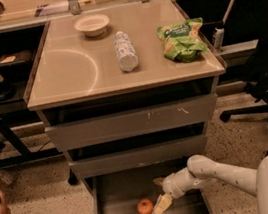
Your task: Pick orange from bottom drawer and place on counter
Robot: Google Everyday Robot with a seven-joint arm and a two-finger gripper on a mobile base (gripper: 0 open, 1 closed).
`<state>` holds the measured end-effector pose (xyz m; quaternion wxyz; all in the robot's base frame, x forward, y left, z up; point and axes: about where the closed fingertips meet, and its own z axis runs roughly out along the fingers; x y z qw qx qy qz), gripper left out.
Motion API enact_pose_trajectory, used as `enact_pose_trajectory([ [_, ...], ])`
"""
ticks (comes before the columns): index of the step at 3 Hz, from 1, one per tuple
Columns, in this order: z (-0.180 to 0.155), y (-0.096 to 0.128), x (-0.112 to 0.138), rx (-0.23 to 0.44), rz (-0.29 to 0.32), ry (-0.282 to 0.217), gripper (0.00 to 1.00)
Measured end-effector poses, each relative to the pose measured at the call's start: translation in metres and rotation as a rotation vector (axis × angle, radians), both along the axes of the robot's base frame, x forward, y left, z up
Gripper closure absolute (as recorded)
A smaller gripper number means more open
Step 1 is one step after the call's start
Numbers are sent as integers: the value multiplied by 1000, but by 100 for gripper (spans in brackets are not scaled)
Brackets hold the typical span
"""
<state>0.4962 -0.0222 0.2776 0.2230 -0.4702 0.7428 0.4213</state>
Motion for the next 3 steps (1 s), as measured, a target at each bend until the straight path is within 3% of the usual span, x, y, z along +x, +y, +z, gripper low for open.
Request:
enact_pose_trajectory([
  [1, -23, 0, 10, 66, 32, -15, 0],
  [3, -32, 6, 8, 39, 44, -43, 0],
])
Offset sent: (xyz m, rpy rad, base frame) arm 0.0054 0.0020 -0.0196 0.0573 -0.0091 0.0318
